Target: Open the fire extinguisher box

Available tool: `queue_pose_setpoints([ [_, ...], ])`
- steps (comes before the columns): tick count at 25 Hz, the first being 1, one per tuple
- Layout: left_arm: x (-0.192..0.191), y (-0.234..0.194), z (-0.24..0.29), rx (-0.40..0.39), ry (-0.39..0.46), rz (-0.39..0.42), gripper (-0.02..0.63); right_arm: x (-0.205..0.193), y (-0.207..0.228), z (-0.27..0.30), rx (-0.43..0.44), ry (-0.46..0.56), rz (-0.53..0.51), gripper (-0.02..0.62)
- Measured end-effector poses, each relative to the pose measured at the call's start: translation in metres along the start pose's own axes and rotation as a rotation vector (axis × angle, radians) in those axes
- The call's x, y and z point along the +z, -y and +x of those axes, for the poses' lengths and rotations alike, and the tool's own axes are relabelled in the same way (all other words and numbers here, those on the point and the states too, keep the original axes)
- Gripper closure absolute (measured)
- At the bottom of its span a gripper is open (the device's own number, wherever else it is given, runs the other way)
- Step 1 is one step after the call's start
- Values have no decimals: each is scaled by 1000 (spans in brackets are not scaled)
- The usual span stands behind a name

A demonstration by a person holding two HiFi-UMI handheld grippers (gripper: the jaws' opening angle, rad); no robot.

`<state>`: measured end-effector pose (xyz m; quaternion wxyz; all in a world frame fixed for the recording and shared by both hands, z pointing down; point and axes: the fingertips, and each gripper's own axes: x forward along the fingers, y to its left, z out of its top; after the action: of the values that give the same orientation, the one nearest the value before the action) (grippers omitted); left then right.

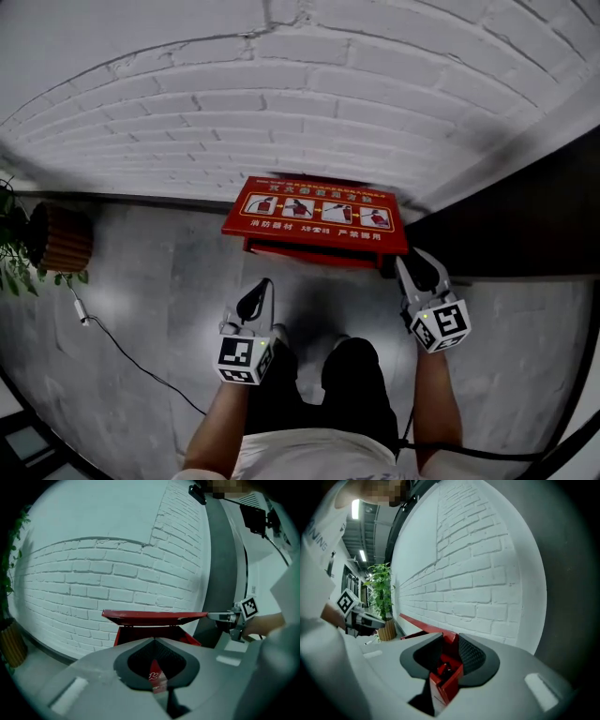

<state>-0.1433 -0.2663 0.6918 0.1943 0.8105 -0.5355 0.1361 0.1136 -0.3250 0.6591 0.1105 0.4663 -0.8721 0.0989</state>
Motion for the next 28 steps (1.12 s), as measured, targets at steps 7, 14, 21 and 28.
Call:
queue_pose_setpoints([
  [7,46,-17,29,43,55,-10,603,56,26,23,-46,92,-37,489],
  [14,96,-40,55,68,130,7,603,79,57,56,-83,157,2,491],
  [21,111,-47,41,84,153,-6,603,104,82,82,-99,170,-20,492],
  [28,109,-51,29,94,163,-10,603,111,105,108,-118,136,-53,506],
])
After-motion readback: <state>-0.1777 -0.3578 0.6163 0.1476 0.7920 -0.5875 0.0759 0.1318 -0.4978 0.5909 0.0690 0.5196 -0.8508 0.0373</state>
